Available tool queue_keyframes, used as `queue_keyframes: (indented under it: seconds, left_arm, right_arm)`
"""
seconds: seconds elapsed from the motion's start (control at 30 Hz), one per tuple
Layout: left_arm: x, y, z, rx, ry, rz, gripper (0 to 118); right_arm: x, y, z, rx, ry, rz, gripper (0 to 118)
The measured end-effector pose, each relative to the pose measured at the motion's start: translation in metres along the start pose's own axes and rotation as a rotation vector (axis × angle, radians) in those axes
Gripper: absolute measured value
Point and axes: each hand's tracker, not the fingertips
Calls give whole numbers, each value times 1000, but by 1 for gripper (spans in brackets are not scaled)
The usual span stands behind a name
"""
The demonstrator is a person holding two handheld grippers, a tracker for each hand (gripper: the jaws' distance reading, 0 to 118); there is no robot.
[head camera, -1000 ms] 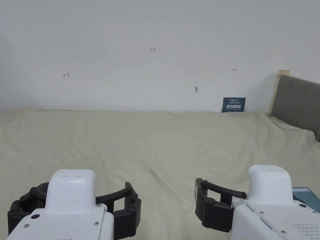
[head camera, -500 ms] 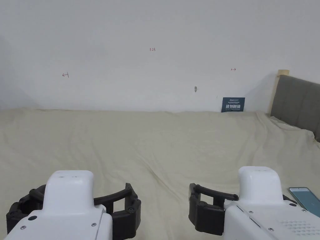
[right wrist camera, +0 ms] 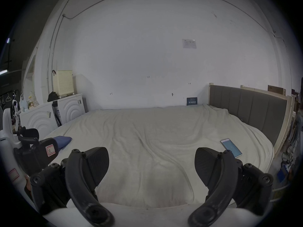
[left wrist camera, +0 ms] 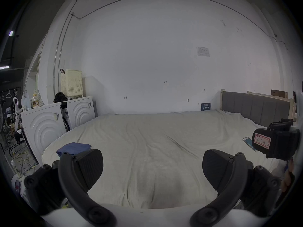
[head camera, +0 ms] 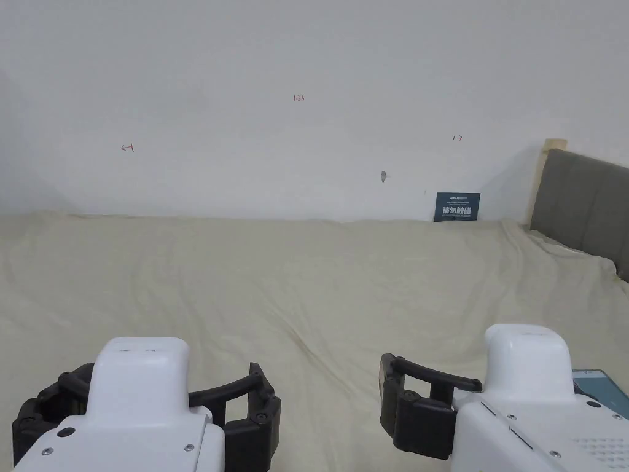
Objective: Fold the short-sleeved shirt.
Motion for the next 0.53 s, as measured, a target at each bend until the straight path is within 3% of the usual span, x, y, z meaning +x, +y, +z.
queue_keyframes:
  seconds: [0.1, 0.37, 0.53]
  left_arm:
    - [1, 0, 0, -3, 0, 0, 118]
    - [1, 3, 4, 9, -2, -3, 118]
    - [4, 2, 5, 20, 4, -26, 118]
  right_arm:
    - [2, -2, 3, 71, -10, -32, 108]
    - [2, -5, 7, 100, 39, 93, 108]
    - [3, -6, 6, 121, 79, 73, 108]
